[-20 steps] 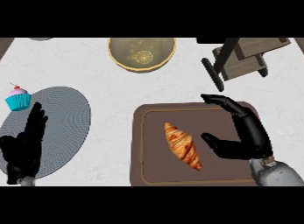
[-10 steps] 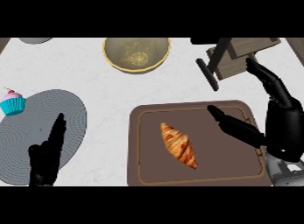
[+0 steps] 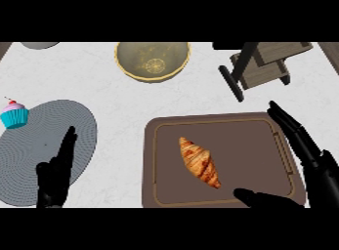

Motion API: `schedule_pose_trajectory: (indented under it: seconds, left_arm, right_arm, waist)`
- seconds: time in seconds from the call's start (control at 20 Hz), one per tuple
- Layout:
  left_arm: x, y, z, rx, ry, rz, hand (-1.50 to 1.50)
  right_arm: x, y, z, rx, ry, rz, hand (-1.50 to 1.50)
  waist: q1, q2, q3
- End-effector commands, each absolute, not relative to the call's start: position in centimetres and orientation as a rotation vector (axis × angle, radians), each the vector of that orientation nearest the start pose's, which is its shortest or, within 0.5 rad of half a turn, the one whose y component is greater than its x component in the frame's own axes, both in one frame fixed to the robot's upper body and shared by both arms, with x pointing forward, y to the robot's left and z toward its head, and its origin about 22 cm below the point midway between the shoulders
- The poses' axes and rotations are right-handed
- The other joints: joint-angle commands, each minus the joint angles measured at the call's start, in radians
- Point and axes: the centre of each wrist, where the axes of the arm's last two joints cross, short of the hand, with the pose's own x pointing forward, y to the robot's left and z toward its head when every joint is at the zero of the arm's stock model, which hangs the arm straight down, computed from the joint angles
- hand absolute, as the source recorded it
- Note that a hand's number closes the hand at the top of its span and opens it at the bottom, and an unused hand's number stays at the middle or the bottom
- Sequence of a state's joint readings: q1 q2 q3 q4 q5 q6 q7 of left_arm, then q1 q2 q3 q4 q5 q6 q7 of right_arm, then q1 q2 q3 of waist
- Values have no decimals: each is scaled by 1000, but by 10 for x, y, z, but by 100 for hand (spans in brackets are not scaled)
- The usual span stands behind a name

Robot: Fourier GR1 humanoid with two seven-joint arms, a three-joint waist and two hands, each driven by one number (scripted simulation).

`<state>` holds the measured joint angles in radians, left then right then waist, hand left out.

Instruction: Pick the croissant from the tray and place it in the tiered basket

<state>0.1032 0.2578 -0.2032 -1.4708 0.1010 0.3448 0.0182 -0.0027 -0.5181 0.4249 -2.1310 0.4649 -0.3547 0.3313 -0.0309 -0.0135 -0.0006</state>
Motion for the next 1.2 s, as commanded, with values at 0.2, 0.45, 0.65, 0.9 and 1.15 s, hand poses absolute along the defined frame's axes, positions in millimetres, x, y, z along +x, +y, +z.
schedule_pose_trajectory:
  seconds: [0.2,0.45,0.65,0.9,1.15]
  left_arm:
    - [204,254,-44,277,-1303,-1,0]
    - [197,249,-50,257,-1297,-9,0]
    - [208,250,-51,256,-1285,-33,0]
    - [207,243,-45,249,-1299,-30,0]
    - [211,236,-50,242,-1301,-7,0]
  right_arm:
    - [158,-198,132,-937,-1483,1012,-150]
    - [141,-163,154,-1126,-1412,1012,-150]
    - [133,-113,143,-1176,-1379,1026,-150]
    - [144,-70,116,-1253,-1313,1068,-150]
    - [152,-49,101,-1338,-1139,1156,-150]
  waist:
    - [7,1,-10]
    - [30,3,-7]
    - [34,8,-5]
    - [37,11,-1]
    - [29,11,-2]
